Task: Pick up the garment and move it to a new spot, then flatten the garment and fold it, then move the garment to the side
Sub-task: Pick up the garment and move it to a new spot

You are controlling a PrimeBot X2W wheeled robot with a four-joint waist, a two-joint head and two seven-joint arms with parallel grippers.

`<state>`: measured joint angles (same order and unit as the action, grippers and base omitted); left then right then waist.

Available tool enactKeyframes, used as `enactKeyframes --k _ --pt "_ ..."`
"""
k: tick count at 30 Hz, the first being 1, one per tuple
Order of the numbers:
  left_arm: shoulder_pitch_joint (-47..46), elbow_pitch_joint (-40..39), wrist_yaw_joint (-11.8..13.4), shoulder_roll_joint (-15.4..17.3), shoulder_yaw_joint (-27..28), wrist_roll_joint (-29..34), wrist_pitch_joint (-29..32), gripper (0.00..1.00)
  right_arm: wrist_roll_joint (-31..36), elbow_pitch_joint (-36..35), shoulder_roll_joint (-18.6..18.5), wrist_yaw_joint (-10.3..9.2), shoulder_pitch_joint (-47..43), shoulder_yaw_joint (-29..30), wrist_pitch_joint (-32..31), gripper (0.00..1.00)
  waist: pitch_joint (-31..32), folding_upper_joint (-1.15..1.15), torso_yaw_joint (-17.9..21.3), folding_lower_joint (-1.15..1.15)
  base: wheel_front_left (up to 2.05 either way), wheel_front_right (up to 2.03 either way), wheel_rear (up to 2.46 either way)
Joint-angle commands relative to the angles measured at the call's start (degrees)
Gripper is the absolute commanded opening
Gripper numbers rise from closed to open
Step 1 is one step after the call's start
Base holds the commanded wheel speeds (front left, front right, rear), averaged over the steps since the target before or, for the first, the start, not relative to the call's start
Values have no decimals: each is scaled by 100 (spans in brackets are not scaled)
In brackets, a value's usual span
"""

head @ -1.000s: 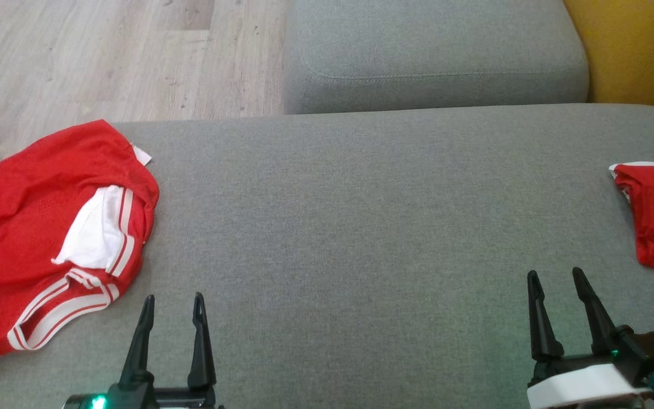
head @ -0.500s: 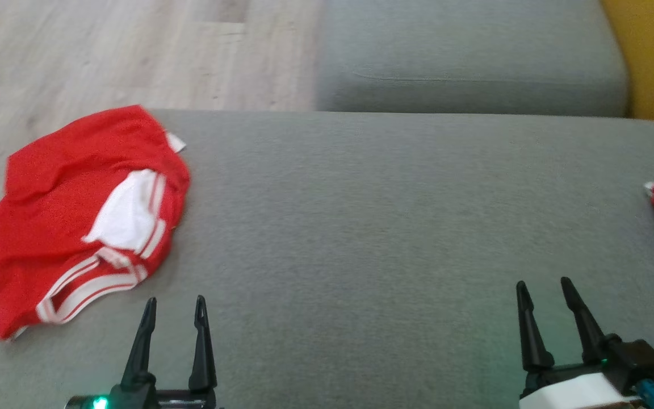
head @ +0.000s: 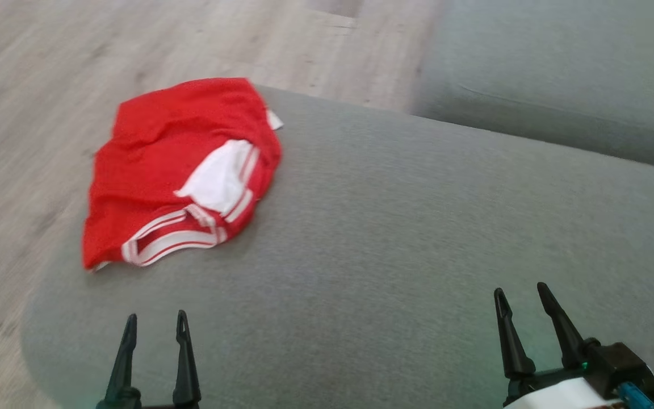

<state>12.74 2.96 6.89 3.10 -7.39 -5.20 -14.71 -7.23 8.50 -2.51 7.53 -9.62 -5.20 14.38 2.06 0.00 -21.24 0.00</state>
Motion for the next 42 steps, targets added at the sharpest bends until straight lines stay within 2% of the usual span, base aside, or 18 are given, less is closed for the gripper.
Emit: enactKeyframes --k 1,5,11,17,20,23,27,28,30,31,32,36,38,42 --pt "-138 -217 27 -23 186 51 -29 100 6 -152 -37 -4 197 -114 62 100 32 0 -257 0 0 0 0" --pt "-103 -230 68 -23 237 16 -29 100 83 -131 -37 -4 170 -100 62 100 31 0 -436 0 0 0 0" --pt "-325 -323 58 -2 498 88 -29 100 214 -194 -44 -4 171 -12 62 100 -211 0 -498 0 0 0 0" --pt "-1327 -477 -48 74 852 148 -29 100 376 -322 -382 -4 442 192 62 100 -940 0 -488 0 0 0 0" --pt "-1986 -315 -126 149 931 172 -29 100 442 -397 -637 -4 531 220 62 100 -1347 0 -503 0 0 0 0" --pt "-2779 293 -250 281 1002 119 -29 100 486 -503 -929 -4 661 221 62 100 -1749 0 -504 0 0 0 0" --pt "-4043 1715 -494 404 959 -44 194 100 517 -662 -1332 -4 832 302 62 100 -2245 0 -520 0 0 0 0" --pt "-4043 1715 -494 404 959 -44 194 100 517 -662 -1332 -4 832 302 62 100 -2245 0 -520 0 0 0 0" --pt "-4660 2433 -640 431 944 -175 450 100 525 -733 -1524 -4 877 328 62 100 -2444 0 -514 0 0 0 0" --pt "-5210 3127 -776 437 928 -297 719 100 521 -820 -1710 -4 898 379 62 100 -2636 0 -514 0 0 0 0" --pt "-5210 3127 -776 437 928 -297 719 100 521 -820 -1710 -4 898 379 62 100 -2636 0 -514 0 0 0 0" --pt "-6047 4429 -1020 402 929 -565 1347 100 480 -1031 -2050 -4 940 498 62 100 -3002 0 -465 0 0 0 0" --pt "-6311 4987 -1020 393 931 -625 1548 100 459 -1117 -2184 -4 972 530 50 100 -3135 0 -426 0 0 0 0" --pt "-6574 5956 -813 385 961 -679 1913 100 425 -1292 -2321 -4 1039 536 -20 100 -3343 0 -330 0 0 0 0"
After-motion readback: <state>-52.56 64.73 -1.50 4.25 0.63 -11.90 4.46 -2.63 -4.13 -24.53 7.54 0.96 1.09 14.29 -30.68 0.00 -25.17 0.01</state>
